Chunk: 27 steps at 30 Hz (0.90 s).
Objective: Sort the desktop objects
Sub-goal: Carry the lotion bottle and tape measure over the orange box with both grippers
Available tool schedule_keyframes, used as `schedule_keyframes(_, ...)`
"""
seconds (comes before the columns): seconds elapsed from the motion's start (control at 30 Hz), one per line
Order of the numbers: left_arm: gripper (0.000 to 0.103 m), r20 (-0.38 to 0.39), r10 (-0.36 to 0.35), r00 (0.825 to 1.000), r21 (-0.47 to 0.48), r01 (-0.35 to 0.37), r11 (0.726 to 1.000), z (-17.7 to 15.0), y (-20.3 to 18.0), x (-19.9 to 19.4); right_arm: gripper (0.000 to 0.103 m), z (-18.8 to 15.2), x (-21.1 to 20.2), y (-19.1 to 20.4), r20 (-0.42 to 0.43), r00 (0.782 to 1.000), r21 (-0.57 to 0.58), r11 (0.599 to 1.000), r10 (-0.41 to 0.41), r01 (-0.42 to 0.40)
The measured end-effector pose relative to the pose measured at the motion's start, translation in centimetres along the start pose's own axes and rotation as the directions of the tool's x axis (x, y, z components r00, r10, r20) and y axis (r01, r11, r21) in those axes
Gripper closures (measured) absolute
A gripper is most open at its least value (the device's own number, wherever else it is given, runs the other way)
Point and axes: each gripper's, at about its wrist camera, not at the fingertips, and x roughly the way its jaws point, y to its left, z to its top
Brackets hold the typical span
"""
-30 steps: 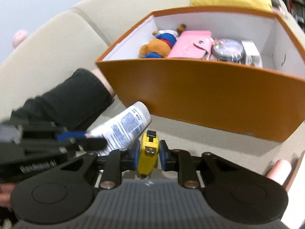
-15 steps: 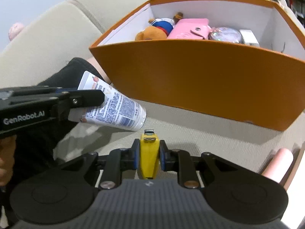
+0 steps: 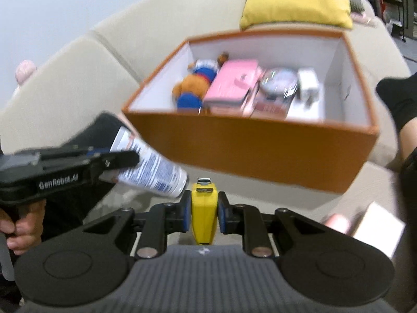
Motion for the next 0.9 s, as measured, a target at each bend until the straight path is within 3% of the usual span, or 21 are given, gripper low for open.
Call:
schedule_keyframes(0.2, 0.095, 0.059, -0.101, 0.993, 0.034, 0.099, 0.994, 2.6, -1.3, -3.2, 0.082, 4.0, -4.7, -0.9, 0.078, 0.997, -0.015, 1.0, 0.004, -0.003)
schedule_keyframes(0.33, 0.095, 0.09, -0.147, 0.985, 0.074, 0.14, 0.987, 5.7, -2.4, -4.1, 0.082, 7.5, -4.8, -2.3, 0.052, 0.997, -0.001, 0.999, -0.052, 0.052)
schedule_keyframes(0.47, 0.095, 0.122, -0.142, 0.982, 0.132, 0.126, 0.983, 8.8, -3.6, -3.4, 0.082, 10.8, -2.2, -4.7, -0.01, 0.99, 0.026, 0.99, -0.142, 0.142)
schedule_keyframes(0.63, 0.095, 0.089, -0.118, 0.989, 0.142, 0.104, 0.984, 11.4, -4.2, 0.6, 0.082, 13.5, 3.0, -7.0, -0.134, 0.967, 0.029, 0.975, -0.216, 0.221)
schedule_keyframes(0.9, 0.095, 0.003, -0.14, 0.99, 0.101, 0.139, 0.985, 11.5, -2.8, 6.6, 0.082, 15.6, 9.7, -9.2, -0.28, 0.927, 0.004, 0.965, -0.249, 0.261)
